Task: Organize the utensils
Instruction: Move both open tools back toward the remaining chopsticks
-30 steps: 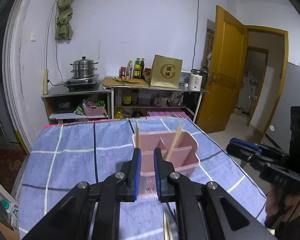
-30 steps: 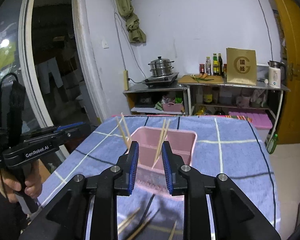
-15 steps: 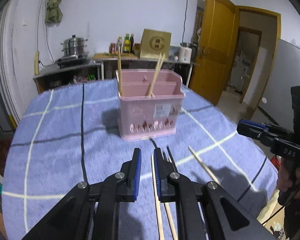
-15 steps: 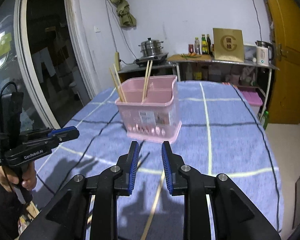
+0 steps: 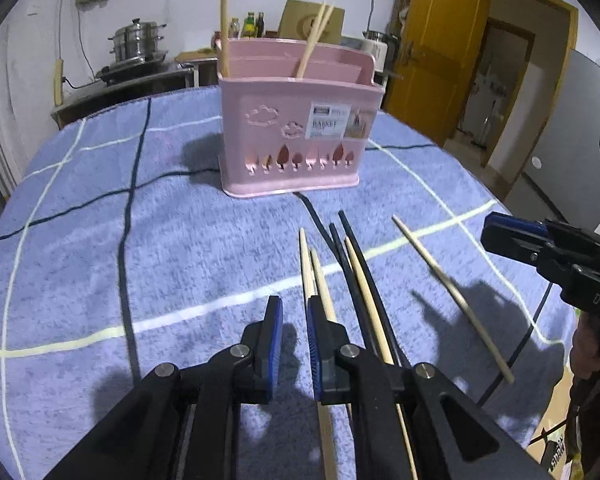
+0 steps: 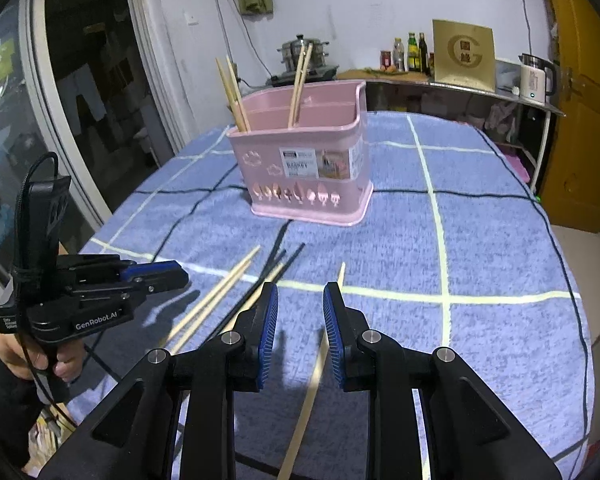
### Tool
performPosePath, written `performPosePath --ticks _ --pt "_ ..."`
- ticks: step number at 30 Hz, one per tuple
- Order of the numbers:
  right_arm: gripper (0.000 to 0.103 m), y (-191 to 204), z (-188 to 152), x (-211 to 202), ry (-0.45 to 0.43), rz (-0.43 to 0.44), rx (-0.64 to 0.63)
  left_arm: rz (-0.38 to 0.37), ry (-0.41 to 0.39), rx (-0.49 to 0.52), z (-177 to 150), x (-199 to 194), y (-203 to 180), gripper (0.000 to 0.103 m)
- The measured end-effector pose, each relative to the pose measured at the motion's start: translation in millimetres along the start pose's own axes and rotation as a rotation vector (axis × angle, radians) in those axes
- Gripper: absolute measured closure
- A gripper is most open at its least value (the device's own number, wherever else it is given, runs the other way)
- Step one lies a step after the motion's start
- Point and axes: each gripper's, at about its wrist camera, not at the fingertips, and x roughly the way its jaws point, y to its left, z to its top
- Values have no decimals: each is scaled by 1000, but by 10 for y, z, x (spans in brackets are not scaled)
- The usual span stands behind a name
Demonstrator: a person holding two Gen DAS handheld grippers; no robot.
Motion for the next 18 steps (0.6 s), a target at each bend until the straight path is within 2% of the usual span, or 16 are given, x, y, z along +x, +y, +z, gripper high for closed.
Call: performPosePath --ticks 10,14,18 --pt "79 -80 -23 164 42 -1 16 -3 54 32 17 236 -42 89" --pt "79 -92 -22 222 53 -2 19 2 65 50 55 301 -83 85" --pt "79 -117 -22 281 65 -8 21 29 65 80 100 358 -124 84"
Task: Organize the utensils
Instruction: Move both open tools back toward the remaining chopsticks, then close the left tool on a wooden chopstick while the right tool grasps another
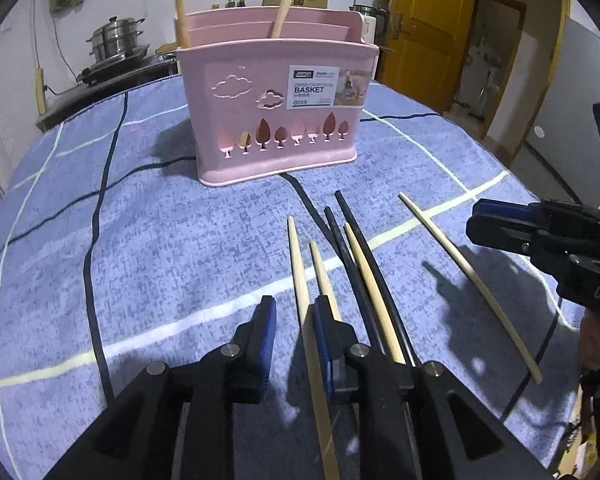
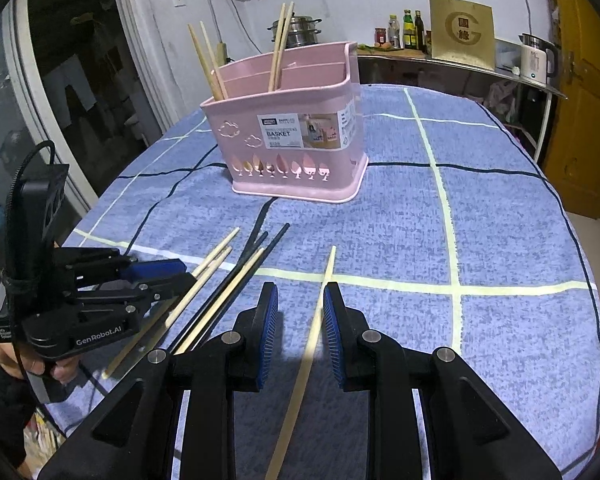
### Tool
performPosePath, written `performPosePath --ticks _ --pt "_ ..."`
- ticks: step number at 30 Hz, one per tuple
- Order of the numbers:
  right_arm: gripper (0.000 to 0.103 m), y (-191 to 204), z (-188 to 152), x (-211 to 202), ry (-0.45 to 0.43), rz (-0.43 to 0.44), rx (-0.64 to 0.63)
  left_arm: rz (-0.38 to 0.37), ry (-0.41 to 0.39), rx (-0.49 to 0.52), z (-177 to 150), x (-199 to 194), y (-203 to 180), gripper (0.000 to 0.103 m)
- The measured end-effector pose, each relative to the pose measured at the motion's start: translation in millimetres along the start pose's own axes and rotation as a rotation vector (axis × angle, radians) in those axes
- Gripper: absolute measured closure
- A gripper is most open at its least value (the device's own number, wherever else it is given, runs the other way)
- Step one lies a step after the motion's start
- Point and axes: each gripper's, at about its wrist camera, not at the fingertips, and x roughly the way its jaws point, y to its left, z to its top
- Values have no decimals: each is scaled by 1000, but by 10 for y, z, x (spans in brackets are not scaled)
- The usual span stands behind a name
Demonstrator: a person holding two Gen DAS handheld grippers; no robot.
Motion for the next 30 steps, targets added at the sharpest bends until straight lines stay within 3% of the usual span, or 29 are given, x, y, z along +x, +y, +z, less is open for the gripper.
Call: performPosePath --ticks 14,23,30 --pt "79 -62 114 392 99 -67 -7 79 12 -47 49 42 217 84" --pt "79 -3 221 534 132 -129 -43 80 82 -85 309 188 306 84" --pt "82 43 223 546 139 -161 -65 123 73 -76 408 284 263 84"
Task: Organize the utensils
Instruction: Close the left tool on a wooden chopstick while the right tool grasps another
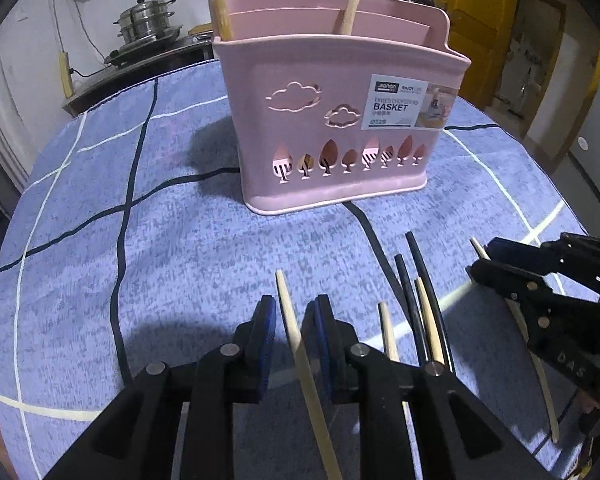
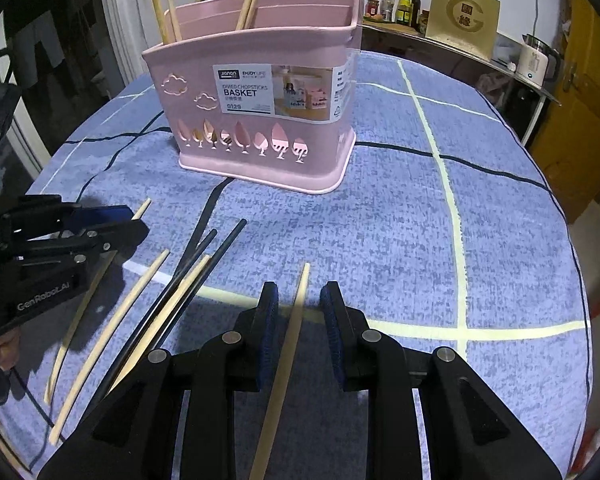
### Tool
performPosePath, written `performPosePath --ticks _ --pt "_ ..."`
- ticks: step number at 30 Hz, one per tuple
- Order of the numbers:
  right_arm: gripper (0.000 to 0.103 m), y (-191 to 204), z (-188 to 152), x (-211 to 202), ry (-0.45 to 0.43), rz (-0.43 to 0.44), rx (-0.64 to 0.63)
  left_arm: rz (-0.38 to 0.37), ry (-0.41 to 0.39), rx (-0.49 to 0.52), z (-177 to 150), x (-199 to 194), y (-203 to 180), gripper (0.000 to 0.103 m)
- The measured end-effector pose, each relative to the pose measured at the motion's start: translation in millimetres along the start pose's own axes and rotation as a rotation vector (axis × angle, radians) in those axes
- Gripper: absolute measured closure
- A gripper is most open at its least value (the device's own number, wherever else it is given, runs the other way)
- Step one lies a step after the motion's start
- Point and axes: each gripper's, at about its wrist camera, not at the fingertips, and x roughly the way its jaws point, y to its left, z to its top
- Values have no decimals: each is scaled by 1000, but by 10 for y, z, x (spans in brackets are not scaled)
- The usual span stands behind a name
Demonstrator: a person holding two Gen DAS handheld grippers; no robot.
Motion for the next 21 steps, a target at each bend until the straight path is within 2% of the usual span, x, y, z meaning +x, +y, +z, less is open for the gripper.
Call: performPosePath --ticks 4,9,14,21 --pt "94 -11 39 11 6 5 11 15 0 -2 -6 13 -49 86" --pt "96 -35 76 8 11 26 27 20 11 7 -2 3 -117 96" --pt "97 -68 85 -81 -10 55 38 -2 16 -13 14 -34 -85 96" --pt "97 -97 156 -315 -65 76 44 -22 -28 -23 59 -266 -14 97"
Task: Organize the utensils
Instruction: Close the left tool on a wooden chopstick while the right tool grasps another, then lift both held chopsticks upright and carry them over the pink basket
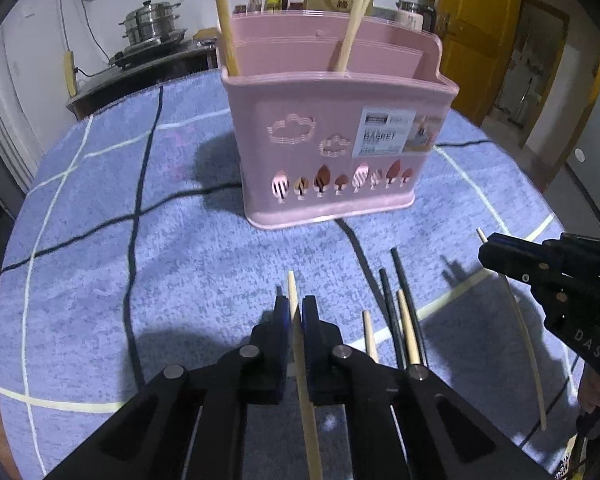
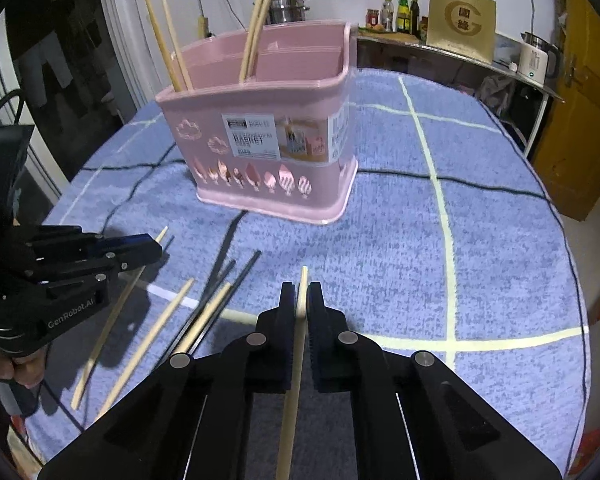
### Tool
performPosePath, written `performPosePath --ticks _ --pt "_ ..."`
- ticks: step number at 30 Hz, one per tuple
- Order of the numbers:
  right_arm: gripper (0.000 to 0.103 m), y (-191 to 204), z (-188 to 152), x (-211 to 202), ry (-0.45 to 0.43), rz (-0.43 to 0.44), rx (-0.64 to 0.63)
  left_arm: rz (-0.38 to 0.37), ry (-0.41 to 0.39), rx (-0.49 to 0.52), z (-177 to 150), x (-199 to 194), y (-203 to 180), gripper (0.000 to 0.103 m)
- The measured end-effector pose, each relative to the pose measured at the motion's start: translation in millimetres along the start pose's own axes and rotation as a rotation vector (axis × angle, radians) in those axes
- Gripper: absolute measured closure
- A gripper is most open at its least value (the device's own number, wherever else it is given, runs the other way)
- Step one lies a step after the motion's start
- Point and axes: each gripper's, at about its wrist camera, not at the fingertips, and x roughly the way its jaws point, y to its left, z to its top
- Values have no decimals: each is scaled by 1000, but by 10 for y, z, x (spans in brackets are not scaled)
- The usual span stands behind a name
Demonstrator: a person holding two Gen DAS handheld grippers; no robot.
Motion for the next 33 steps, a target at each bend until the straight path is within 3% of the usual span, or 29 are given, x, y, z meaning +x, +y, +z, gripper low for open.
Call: performPosePath --ticks 18,33 --pt "98 81 309 -668 -185 34 0 -62 -222 -39 308 -1076 117 98" --pt "98 122 304 -1007 -277 52 -22 -74 -286 -27 281 -1421 88 98"
